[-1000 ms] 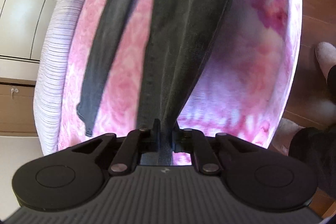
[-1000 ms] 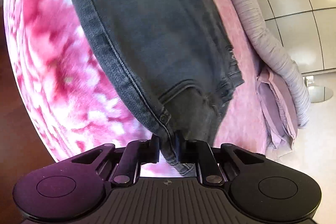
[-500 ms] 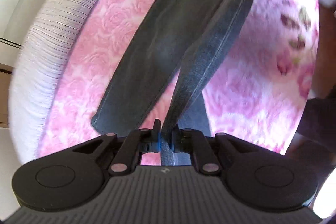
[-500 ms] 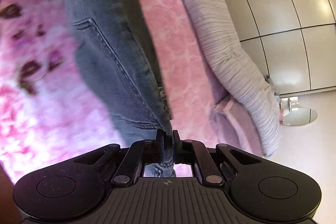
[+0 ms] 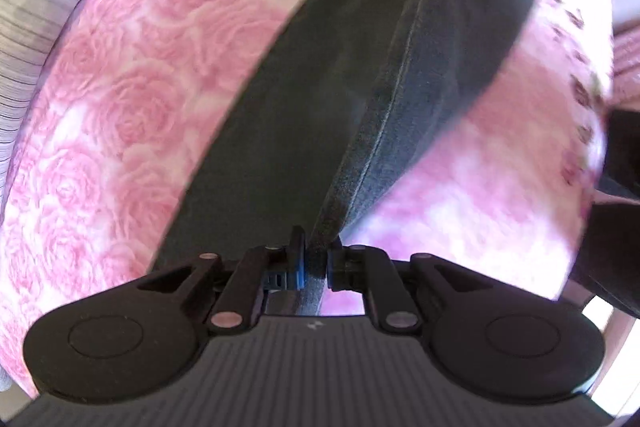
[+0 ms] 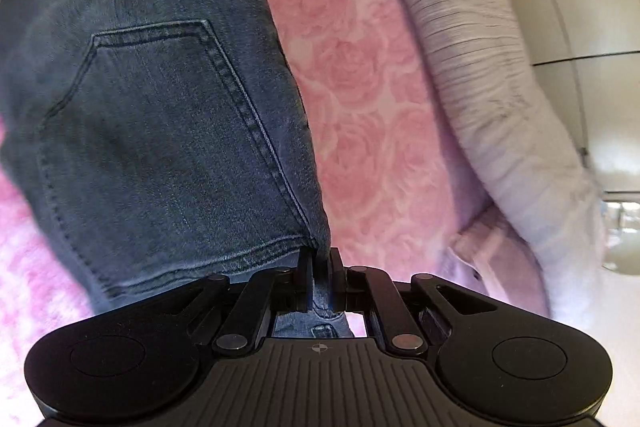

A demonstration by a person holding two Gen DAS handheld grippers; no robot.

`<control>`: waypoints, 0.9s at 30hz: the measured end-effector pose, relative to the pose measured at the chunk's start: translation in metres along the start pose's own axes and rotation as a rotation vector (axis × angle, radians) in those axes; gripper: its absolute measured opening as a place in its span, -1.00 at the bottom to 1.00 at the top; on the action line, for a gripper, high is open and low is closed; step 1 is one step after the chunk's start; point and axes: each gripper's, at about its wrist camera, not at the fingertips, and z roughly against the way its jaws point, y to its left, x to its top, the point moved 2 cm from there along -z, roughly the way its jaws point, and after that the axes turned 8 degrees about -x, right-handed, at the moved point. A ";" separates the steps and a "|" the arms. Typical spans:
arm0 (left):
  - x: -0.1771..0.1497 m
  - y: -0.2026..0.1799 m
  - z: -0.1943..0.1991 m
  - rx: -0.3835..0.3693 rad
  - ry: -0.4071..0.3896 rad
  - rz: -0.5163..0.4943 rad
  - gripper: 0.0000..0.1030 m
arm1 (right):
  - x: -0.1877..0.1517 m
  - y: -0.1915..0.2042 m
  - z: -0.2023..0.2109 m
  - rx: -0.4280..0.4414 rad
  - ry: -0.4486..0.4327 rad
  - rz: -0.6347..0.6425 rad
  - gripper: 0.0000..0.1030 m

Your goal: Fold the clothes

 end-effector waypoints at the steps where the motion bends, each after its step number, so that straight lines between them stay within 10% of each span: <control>1: 0.007 0.013 -0.009 0.016 -0.003 0.038 -0.77 | 0.001 0.002 -0.014 0.010 0.002 0.004 -0.91; 8: 0.020 0.060 -0.050 0.259 0.008 0.314 -0.56 | -0.005 0.016 -0.089 -0.040 0.094 -0.053 -0.30; 16: -0.042 0.014 -0.029 0.323 0.063 0.400 -0.36 | -0.023 0.020 -0.022 -0.019 -0.001 -0.387 -0.04; 27: -0.132 -0.047 -0.049 0.529 0.080 0.161 -0.26 | 0.068 0.102 0.089 0.153 -0.129 -0.643 0.03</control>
